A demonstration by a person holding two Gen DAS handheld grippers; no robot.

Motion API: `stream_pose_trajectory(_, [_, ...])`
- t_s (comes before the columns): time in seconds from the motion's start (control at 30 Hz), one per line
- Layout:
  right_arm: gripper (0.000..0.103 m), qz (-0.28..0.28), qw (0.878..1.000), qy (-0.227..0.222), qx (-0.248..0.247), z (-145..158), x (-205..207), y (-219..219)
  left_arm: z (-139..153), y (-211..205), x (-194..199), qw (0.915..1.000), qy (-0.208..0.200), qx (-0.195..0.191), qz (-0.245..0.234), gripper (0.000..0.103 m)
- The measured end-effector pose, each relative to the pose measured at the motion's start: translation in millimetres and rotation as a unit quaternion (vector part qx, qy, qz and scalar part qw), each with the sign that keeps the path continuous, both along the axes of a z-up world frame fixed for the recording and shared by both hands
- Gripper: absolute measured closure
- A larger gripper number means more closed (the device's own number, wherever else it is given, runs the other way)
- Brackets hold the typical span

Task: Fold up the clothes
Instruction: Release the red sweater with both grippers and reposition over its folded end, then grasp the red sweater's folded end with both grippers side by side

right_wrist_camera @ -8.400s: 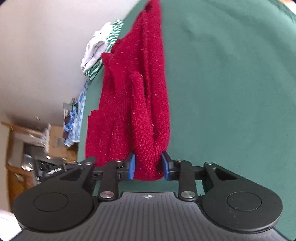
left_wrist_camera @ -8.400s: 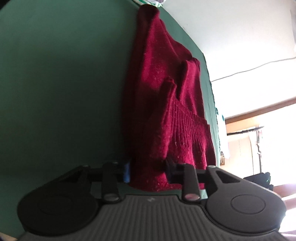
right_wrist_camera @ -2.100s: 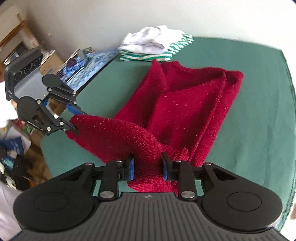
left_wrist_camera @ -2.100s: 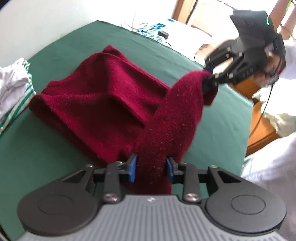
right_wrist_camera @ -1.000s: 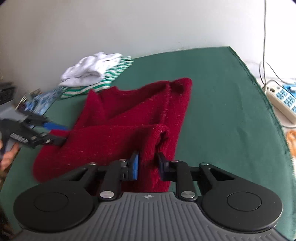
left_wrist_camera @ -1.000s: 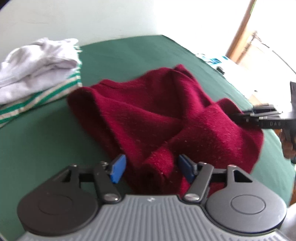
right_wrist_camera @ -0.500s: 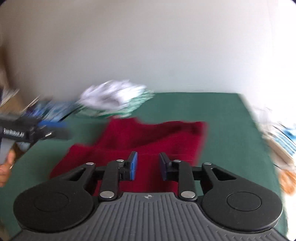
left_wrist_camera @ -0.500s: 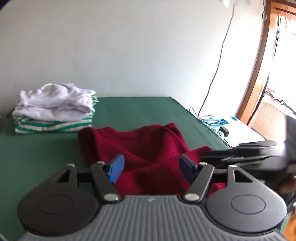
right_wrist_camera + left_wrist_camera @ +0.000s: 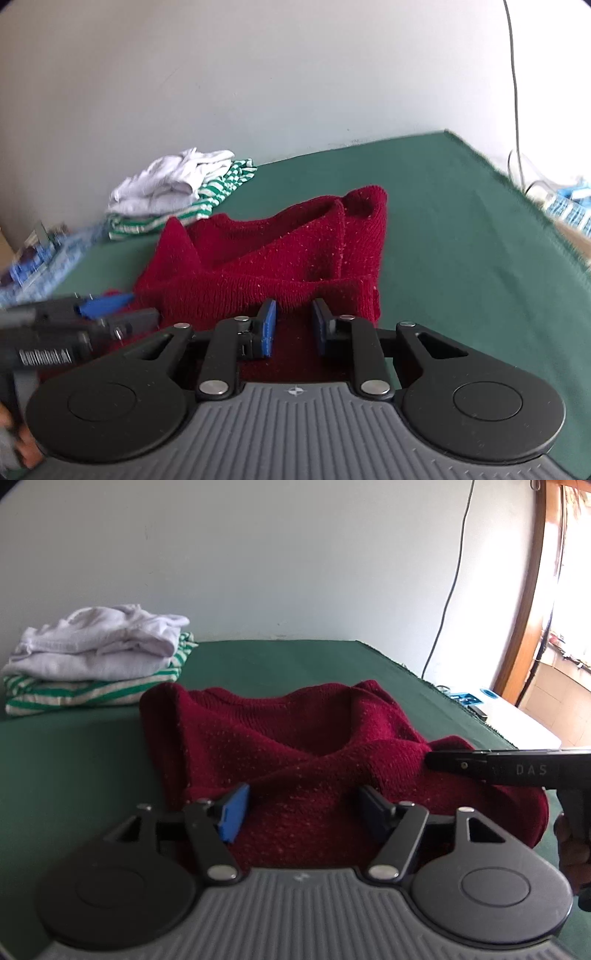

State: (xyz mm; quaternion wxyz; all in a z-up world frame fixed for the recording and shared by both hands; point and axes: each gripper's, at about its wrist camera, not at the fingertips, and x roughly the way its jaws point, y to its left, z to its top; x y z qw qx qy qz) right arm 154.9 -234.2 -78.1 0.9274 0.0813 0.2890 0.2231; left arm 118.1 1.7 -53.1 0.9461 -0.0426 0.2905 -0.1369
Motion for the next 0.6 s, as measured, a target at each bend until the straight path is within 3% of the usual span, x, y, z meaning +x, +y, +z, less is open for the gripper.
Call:
stream_pose_trajectory(0.17, [0.083, 0.002, 1.000, 0.022, 0.017, 6.8, -1.3, -7.1, 0.6, 3.0, -1.5, 0.9997, 0.005, 0.005, -0.023, 0.031])
stream_pose_trajectory(0.3, [0.088, -0.011, 0.999, 0.023, 0.026, 0.7, -2.4, -12.1, 3.8, 10.5, -0.2, 0.9994, 0.010, -0.024, -0.021, 0.030])
stream_pose_trajectory(0.33, [0.087, -0.017, 0.999, 0.019, 0.020, 0.5, -4.8, -7.9, 7.8, 10.8, -2.4, 0.9994, 0.009, -0.025, -0.022, 0.030])
stream_pose_trajectory(0.4, [0.087, -0.012, 0.999, 0.005, -0.039, 11.8, -11.0, 11.2, 15.9, 11.3, -6.7, 0.9993, 0.007, -0.028, -0.024, 0.030])
stream_pose_trajectory(0.47, [0.079, -0.003, 0.995, -0.004, -0.097, 27.6, -17.9, 29.6, 24.0, 11.9, -11.0, 0.9992, 0.005, -0.030, -0.025, 0.021])
stream_pose_trajectory(0.53, [0.061, -0.011, 0.999, 0.002, -0.053, 44.3, -25.4, 24.4, 32.8, 17.7, -18.2, 0.9995, -0.007, -0.029, -0.013, 0.009])
stream_pose_trajectory(0.6, [0.053, -0.024, 1.000, -0.006, -0.012, 56.6, -33.7, 13.4, 42.9, 30.0, -25.7, 0.9991, -0.023, -0.035, 0.003, 0.003])
